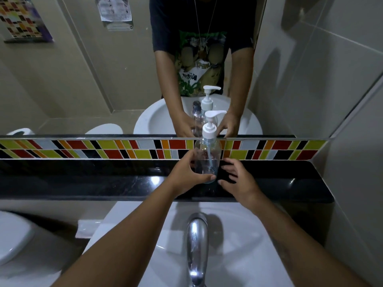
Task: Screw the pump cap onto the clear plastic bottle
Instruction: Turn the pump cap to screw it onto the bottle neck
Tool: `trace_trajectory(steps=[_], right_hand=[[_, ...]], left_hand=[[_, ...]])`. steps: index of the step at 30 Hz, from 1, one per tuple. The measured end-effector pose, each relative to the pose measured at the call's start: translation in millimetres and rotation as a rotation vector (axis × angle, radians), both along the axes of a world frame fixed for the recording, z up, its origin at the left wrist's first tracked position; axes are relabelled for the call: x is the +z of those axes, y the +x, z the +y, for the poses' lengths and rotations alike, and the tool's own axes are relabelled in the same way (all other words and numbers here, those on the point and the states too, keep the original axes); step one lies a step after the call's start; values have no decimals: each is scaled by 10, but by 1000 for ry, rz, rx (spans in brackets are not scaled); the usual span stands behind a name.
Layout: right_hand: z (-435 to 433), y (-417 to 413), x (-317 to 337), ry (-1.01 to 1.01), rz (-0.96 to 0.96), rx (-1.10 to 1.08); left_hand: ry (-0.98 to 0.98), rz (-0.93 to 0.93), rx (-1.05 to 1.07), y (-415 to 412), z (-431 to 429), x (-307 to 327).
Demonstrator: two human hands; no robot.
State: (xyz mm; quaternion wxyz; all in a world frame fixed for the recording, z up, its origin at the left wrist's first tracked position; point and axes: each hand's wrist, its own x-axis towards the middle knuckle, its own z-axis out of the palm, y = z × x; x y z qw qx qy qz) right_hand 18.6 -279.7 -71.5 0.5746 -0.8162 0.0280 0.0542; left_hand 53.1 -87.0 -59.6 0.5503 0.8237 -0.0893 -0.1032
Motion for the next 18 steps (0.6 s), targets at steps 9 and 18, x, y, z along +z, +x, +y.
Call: trace_trajectory(steps=[9, 18], right_hand=[[-94, 163, 1203, 52, -209, 71], [155, 374, 1213, 109, -224, 206]], left_hand=[[123, -82, 94, -22, -73, -287], [261, -201, 123, -26, -65, -373]])
